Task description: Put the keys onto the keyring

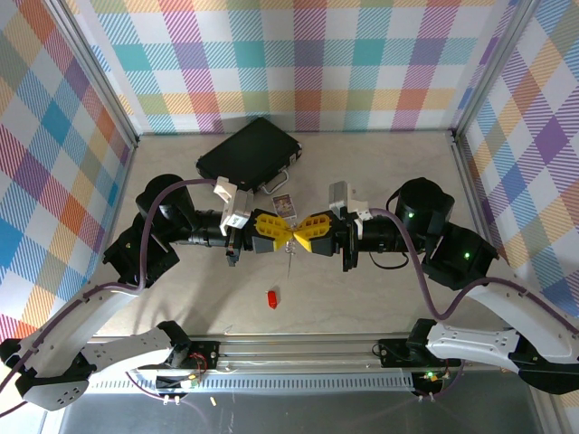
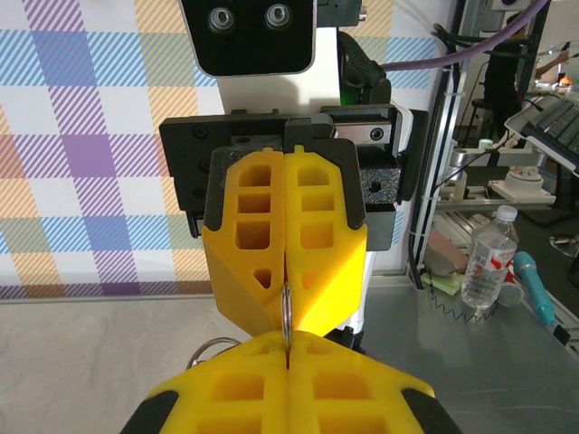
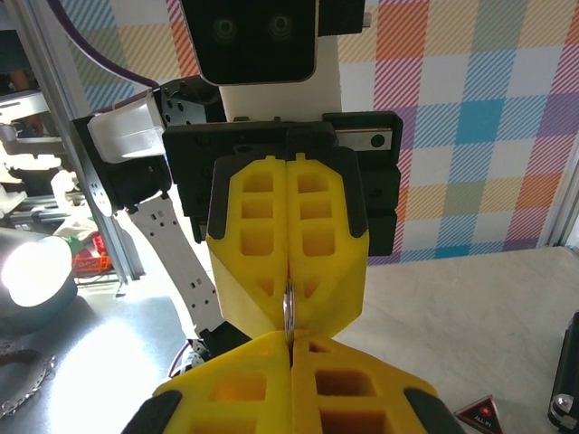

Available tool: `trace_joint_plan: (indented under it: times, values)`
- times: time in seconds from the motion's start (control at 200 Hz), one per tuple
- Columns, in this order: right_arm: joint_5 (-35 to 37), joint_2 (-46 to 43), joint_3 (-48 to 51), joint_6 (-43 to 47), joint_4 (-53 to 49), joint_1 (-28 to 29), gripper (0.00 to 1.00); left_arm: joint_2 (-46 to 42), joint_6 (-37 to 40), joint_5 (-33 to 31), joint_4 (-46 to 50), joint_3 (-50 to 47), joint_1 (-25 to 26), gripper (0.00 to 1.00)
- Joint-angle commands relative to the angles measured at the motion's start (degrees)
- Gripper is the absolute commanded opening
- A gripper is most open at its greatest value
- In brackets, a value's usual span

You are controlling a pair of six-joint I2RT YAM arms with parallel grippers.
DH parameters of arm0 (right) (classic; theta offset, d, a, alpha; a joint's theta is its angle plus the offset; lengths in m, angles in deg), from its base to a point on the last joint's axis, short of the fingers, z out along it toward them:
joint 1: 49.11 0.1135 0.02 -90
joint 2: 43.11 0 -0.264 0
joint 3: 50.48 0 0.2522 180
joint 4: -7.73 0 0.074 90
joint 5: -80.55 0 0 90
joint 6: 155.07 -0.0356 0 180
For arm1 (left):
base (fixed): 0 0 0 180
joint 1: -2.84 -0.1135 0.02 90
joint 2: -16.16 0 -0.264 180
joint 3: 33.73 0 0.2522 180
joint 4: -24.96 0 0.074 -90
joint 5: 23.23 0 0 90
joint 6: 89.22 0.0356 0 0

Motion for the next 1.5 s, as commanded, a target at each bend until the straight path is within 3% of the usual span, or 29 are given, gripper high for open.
trace_joint_plan:
  times: [0.0, 0.615, 0.735, 0.805, 0.885, 1.125, 1.495]
  values:
    - [-3.8, 0.4, -0.1, 1.4, 2.5, 0.9, 0.00, 0.7, 0.1, -0.1, -0.2, 1.6, -0.4, 0.00]
    - [-1.5, -2.4, 0.8, 5.9, 0.1, 1.0, 0.00, -0.7, 2.3, -3.6, 2.7, 1.6, -0.4, 0.00]
    - [0.5, -1.8, -0.7, 6.3, -2.7, 1.0, 0.00, -0.7, 3.2, -5.2, 4.3, 1.4, -0.4, 0.19]
    - [2.2, -1.2, -2.2, 7.0, -5.4, 1.0, 0.00, -0.7, 4.3, -6.9, 5.9, 1.6, -0.4, 0.28]
    - [3.8, -0.6, -4.0, 8.3, -8.5, 1.1, 0.00, -0.4, 6.1, -9.2, 8.5, 2.5, -0.4, 0.32]
    - [8.1, 6.9, -17.0, 14.2, -26.3, 1.0, 0.00, 1.1, 10.0, -11.6, 15.3, 6.1, -0.4, 0.32]
    - [22.2, 21.8, -40.2, 22.0, -51.1, 3.7, 0.00, 1.4, 9.6, -13.3, 13.8, 5.3, -0.4, 0.32]
